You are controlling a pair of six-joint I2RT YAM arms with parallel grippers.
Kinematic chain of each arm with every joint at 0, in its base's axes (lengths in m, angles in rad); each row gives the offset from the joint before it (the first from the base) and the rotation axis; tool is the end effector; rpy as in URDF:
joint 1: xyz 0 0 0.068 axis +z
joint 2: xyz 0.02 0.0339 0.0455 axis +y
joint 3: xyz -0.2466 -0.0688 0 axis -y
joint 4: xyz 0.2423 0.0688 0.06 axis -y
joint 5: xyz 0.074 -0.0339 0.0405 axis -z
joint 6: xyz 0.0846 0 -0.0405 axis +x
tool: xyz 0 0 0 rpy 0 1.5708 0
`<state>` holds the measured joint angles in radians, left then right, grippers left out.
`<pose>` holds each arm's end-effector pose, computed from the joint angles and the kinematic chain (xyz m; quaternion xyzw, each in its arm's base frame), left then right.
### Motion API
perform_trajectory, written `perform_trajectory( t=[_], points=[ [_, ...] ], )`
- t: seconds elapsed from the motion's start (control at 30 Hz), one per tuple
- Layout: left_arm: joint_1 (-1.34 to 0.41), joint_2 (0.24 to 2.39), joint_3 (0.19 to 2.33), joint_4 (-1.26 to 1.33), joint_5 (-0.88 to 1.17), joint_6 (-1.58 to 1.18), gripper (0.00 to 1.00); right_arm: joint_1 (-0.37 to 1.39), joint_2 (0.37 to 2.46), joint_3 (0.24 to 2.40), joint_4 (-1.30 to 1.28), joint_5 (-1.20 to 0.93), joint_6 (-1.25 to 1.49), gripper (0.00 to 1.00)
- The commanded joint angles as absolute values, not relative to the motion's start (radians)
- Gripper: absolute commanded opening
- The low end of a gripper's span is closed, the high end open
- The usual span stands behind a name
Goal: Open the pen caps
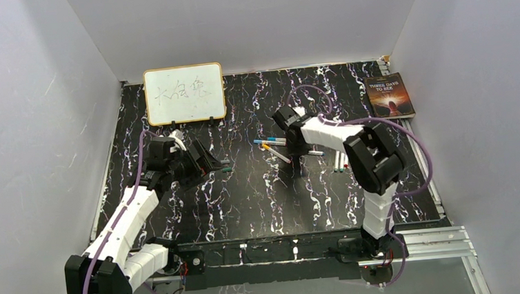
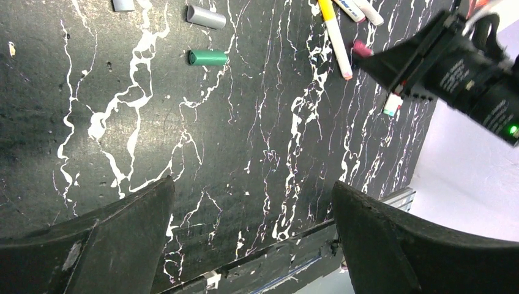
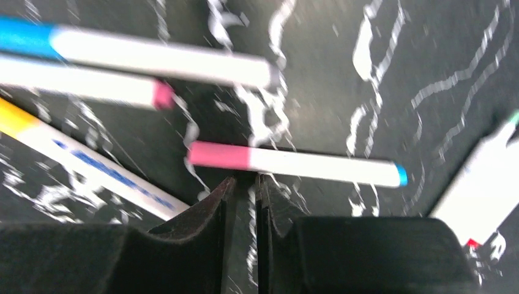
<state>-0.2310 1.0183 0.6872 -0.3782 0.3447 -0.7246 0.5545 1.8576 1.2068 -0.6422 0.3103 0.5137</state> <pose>0.2425 -0.0864 0.2013 -0.1493 0.8856 -0.3275 0.2936 0.3207 0.1683 0.1023 0.0014 0.9787 -0.0621 0.1956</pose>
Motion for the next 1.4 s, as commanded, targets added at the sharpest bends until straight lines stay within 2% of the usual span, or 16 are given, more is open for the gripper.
perform_trajectory(
  t=[0.0, 0.2, 0.33, 0.43, 0.8, 1.37],
  points=[
    [-0.228, 1.005, 0.729, -0.424, 0.351, -0.707, 0.98, 0.547, 2.005, 1.342, -0.614, 0.249, 0.467, 0.18],
    [-0.228, 0.99, 0.744, -0.45, 0.344, -0.704, 0.98, 0.511, 2.098, 1.519, -0.647, 0.205, 0.412, 0.21],
    [-0.227, 0.979, 0.748, -0.464, 0.338, -0.701, 0.98, 0.482, 2.055, 1.551, -0.658, 0.213, 0.384, 0.26],
    [-0.228, 0.975, 0.742, -0.465, 0.337, -0.701, 0.98, 0.458, 1.986, 1.519, -0.654, 0.223, 0.378, 0.33],
    [-0.227, 0.957, 0.728, -0.465, 0.344, -0.707, 0.98, 0.407, 1.751, 1.3, -0.58, 0.232, 0.366, 0.42],
    [-0.227, 0.95, 0.705, -0.465, 0.367, -0.713, 0.98, 0.324, 1.781, 1.18, -0.575, 0.14, 0.343, 0.45]
  ],
)
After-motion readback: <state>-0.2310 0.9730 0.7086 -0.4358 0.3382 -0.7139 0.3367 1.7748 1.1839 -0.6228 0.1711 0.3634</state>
